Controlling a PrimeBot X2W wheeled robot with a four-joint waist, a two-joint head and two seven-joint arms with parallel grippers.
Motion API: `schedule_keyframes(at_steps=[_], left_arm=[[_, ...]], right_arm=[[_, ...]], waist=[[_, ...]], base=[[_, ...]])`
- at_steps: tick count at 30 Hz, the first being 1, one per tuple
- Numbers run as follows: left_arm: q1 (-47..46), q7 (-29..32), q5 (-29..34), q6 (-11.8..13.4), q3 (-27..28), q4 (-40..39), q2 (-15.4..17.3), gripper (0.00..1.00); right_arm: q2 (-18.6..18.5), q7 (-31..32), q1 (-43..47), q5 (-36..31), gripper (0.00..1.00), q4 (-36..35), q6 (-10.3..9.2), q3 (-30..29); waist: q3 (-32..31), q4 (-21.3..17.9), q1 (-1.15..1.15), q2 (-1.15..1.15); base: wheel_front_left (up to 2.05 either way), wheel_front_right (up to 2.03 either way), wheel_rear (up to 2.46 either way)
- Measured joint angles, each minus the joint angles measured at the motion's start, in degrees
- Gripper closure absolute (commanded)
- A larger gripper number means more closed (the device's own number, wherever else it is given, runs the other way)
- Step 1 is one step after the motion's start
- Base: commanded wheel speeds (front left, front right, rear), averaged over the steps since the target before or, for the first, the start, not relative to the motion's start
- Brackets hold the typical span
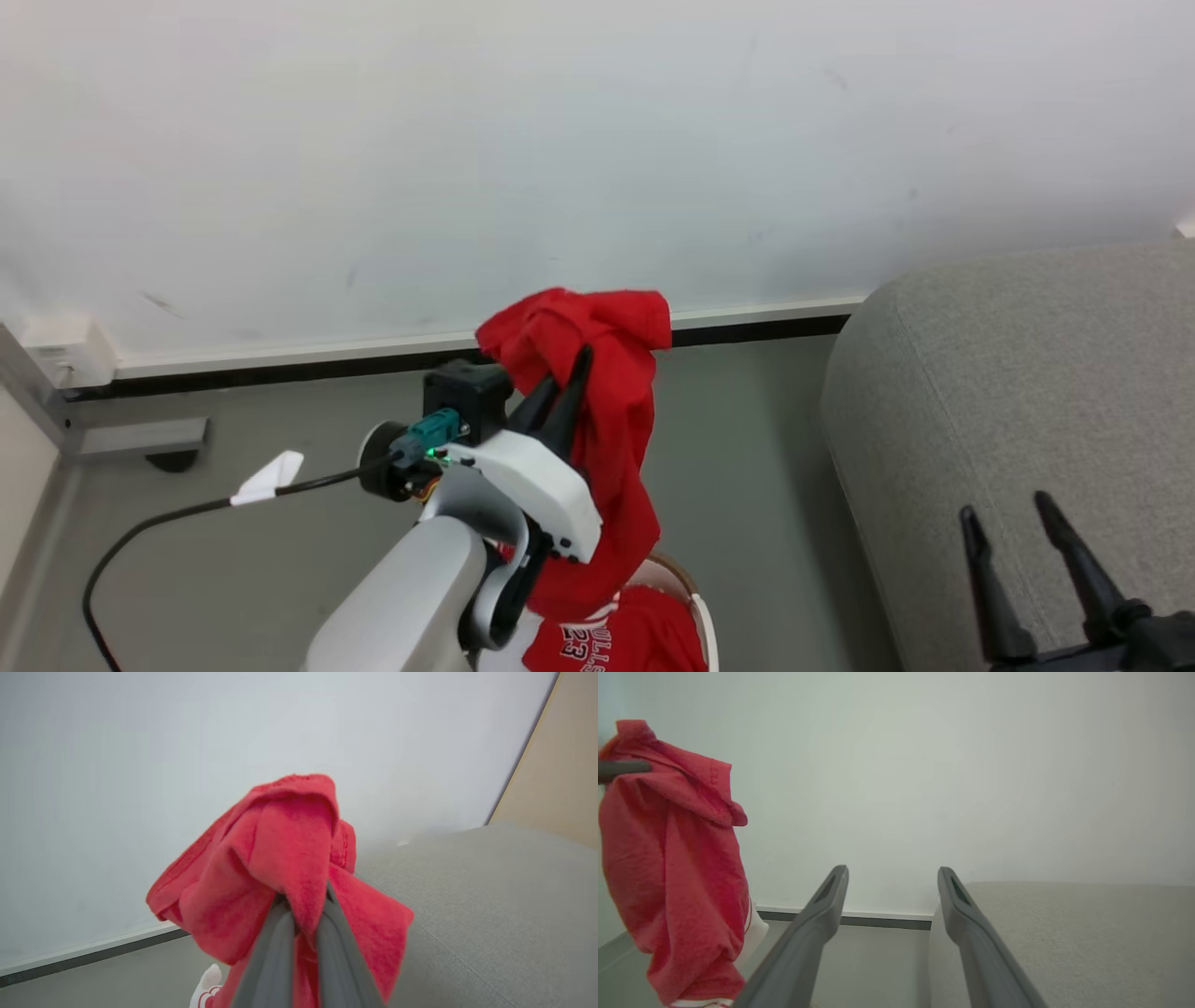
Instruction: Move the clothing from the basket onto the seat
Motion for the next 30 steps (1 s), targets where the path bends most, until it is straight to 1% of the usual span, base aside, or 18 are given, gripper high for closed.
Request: schedule_keyframes(at_steps=[5,9,12,15,20,27,28,29,30], left_arm=[[0.09,2.23,0.56,2.44,-0.38,-7.25,0.12,1.00],[0.07,3.83,1.42,3.66,-1.14,-11.45,-0.02,1.00],[0.03,4.69,2.31,4.44,-2.09,-13.14,-0.35,1.00],[0.02,5.06,2.50,4.82,-3.25,-13.82,-1.26,1.00],[0.01,5.46,2.53,4.68,-6.03,-14.35,-2.71,1.00],[-0.22,5.54,2.05,4.65,-10.04,-14.90,-4.11,1.00],[-0.27,5.52,1.92,4.86,-10.42,-14.91,-4.28,1.00],[-0.38,5.46,1.78,4.86,-10.77,-14.90,-4.36,1.00],[-0.49,5.43,1.46,4.89,-11.29,-14.90,-4.42,1.00]], right_arm=[[-1.68,0.01,-0.49,-1.42,0.00,-2.36,0.00,7.00],[-2.59,0.00,-3.97,-1.53,0.00,-3.74,0.01,14.68],[-2.58,0.00,-6.77,-1.10,0.00,-4.01,0.01,19.94],[-1.69,0.00,-9.57,-0.80,0.00,-3.18,0.01,23.58],[0.65,0.00,-13.15,-2.16,0.00,1.68,0.01,25.47],[4.78,0.00,-17.68,-6.75,0.00,12.26,0.01,24.38],[5.28,-0.01,-18.20,-7.27,0.15,13.99,0.01,24.26],[5.73,-0.01,-18.56,-7.78,1.00,15.63,0.01,23.80],[6.02,-0.01,-18.86,-7.77,1.00,17.06,0.01,23.28]], waist=[[-0.61,1.11,0.00,0.00],[-0.35,1.68,0.01,0.00],[-0.13,2.13,0.01,0.00],[0.00,2.56,0.01,0.00],[-0.04,3.21,0.02,0.00],[-0.52,3.84,0.02,0.00],[-0.62,3.88,0.02,0.00],[-0.71,3.92,0.02,0.01],[-0.80,4.00,0.02,0.00]], base=[[0.00,0.00,0.00],[0.00,0.00,0.00],[0.00,0.00,0.00],[0.00,0.00,0.00],[0.00,0.00,0.00],[0.00,0.00,0.00],[0.00,0.00,0.00],[0.00,0.00,0.00],[0.00,0.00,0.00]])
